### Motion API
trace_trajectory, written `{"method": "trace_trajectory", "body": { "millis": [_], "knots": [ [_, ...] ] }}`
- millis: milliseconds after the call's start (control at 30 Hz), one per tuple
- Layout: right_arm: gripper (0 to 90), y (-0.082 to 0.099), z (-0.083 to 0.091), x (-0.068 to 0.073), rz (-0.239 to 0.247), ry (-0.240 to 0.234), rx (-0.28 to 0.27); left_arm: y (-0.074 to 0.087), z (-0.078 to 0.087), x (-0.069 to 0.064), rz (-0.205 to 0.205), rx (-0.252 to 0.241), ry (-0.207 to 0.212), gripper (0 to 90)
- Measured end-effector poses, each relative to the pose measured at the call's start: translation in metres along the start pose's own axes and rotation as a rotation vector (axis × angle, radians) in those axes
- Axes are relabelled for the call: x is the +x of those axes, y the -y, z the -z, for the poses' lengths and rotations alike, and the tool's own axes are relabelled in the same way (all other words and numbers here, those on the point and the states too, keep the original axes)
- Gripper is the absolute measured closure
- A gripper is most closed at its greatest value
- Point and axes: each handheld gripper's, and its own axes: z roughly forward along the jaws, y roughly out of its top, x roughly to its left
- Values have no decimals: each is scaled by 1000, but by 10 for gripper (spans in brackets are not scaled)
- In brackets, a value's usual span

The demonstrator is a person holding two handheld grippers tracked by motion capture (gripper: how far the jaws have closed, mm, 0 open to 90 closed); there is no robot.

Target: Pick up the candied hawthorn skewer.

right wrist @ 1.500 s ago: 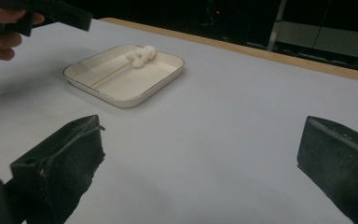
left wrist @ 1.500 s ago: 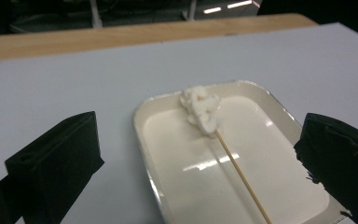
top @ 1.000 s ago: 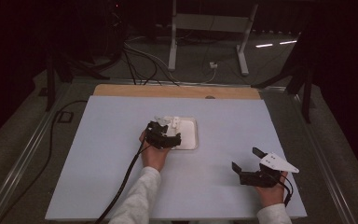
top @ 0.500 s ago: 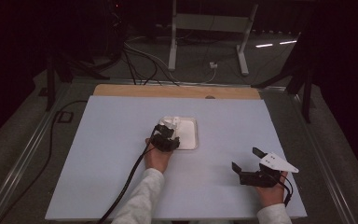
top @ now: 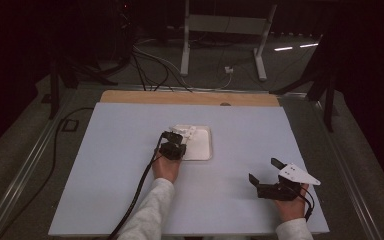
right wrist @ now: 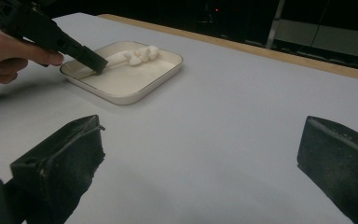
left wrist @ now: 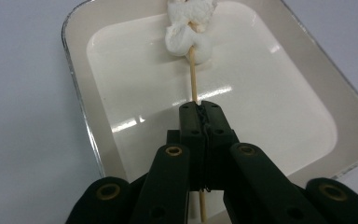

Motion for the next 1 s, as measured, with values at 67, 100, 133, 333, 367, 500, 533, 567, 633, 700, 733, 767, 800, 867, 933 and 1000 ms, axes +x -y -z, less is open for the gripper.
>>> {"method": "trace_trajectory", "body": {
  "millis": [67, 100, 133, 333, 367, 500, 533, 567, 633, 700, 733, 767, 800, 867, 933, 1000],
  "knots": [
    [1, 0, 0, 0, 0, 0, 0, 1, 3, 1, 5, -5, 9, 900],
    [1, 0, 0, 0, 0, 0, 0, 1, 4, 2, 7, -10, 13, 900],
    [1, 0, 0, 0, 0, 0, 0, 2, 6, 3, 15, -14, 21, 900],
    [1, 0, 0, 0, 2, 1, 1, 9, 16, 6, 23, -14, 51, 900],
    [1, 0, 0, 0, 2, 1, 2, 9, 16, 6, 20, -10, 52, 900],
    [1, 0, 0, 1, 5, 1, 3, 10, 16, 7, 14, 6, 56, 898],
    [1, 0, 0, 1, 5, 1, 3, 10, 14, 7, 16, 15, 57, 896],
    [1, 0, 0, 1, 5, 2, 3, 10, 13, 7, 18, 26, 62, 888],
    [1, 0, 0, 1, 5, 2, 3, 11, 13, 7, 17, 28, 60, 889],
    [1, 0, 0, 1, 2, 2, 5, 10, 13, 7, 15, 33, 62, 900],
    [1, 0, 0, 1, 3, 1, 4, 10, 14, 7, 11, 30, 59, 900],
    [1, 0, 0, 1, 4, 2, 4, 10, 14, 7, 5, 27, 53, 900],
    [1, 0, 0, 1, 4, 1, 4, 11, 15, 8, 7, 24, 57, 900],
    [1, 0, 0, 1, 4, 0, 4, 10, 18, 10, 15, 10, 70, 900],
    [1, 0, 0, 0, 1, -1, 5, 9, 22, 11, 18, -4, 80, 900],
    [1, 0, -1, 0, -1, -3, 5, 9, 26, 12, 18, -19, 85, 900]
  ]
}}
